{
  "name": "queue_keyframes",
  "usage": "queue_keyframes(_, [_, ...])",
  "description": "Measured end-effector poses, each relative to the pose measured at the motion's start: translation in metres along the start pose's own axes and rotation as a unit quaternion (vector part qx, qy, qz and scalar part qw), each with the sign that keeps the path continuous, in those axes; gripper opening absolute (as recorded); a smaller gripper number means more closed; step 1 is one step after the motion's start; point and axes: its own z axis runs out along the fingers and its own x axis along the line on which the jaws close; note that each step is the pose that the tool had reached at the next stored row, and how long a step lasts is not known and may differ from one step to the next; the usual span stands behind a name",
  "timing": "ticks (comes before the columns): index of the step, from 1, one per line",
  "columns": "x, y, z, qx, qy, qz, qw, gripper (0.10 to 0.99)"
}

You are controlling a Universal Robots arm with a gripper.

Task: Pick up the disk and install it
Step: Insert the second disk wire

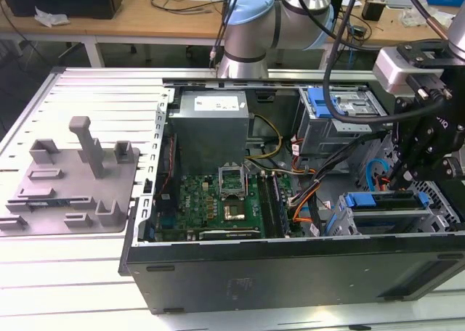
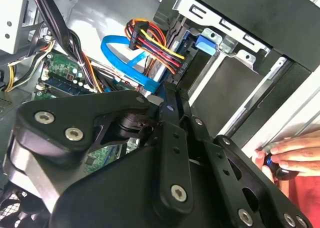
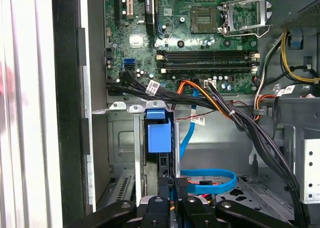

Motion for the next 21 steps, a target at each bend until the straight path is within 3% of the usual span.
queue_keyframes(21, [0.0024, 0.0007, 0.0042, 0.0000, 0.0001, -0.001, 1.0000, 0.161])
